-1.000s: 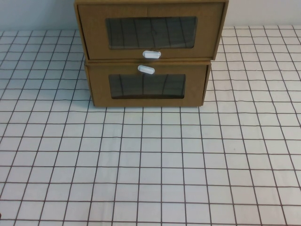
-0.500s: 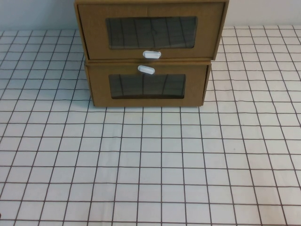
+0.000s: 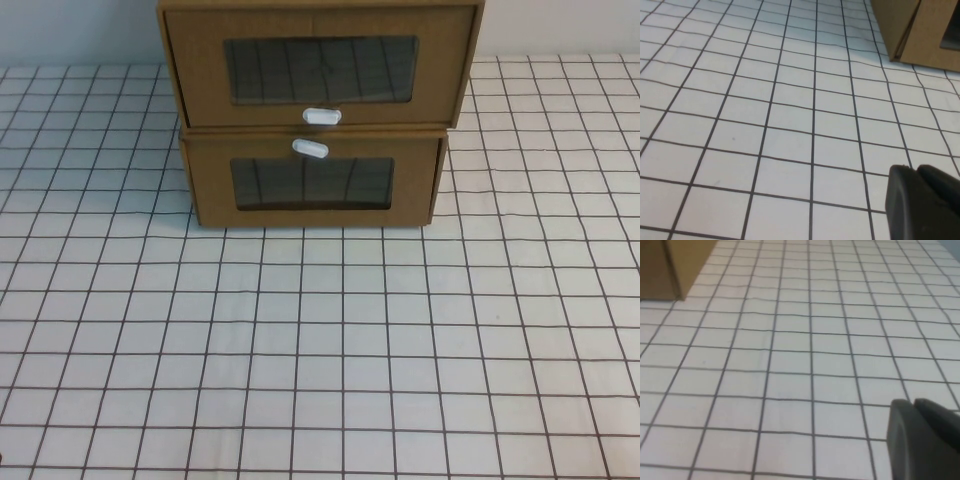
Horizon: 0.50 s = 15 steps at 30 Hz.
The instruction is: Close the shoe box
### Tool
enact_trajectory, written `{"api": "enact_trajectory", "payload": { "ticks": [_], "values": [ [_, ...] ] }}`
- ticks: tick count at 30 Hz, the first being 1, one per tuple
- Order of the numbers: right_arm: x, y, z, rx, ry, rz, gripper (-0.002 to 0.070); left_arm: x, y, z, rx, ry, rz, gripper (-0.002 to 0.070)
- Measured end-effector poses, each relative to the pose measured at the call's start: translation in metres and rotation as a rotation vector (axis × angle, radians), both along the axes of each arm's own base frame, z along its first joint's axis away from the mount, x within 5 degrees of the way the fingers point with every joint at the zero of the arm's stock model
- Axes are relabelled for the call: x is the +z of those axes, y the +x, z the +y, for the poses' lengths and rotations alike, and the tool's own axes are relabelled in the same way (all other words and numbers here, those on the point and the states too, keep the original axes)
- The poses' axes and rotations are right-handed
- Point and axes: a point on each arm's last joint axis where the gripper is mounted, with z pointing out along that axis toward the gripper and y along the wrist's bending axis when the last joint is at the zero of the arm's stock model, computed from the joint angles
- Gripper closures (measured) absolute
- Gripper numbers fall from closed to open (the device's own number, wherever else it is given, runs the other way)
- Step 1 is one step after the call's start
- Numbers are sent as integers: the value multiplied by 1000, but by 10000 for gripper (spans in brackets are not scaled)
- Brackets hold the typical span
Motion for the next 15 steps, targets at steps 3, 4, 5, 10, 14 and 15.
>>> {"api": "enact_trajectory", "payload": {
  "ticks": [3, 4, 5, 10, 14, 15],
  "values": [
    [-1, 0, 4, 53, -25, 11, 690, 0, 0, 0, 0, 0, 0, 680],
    [-2, -1, 5, 63, -33, 20, 689, 0, 0, 0, 0, 0, 0, 680],
    [-3, -1, 5, 70, -42, 28, 690, 0, 0, 0, 0, 0, 0, 680],
    [-3, -1, 6, 80, -48, 34, 689, 0, 0, 0, 0, 0, 0, 680],
    [-3, -1, 6, 81, -48, 34, 690, 0, 0, 0, 0, 0, 0, 680],
    [-3, -1, 6, 81, -48, 34, 689, 0, 0, 0, 0, 0, 0, 680]
  ]
}}
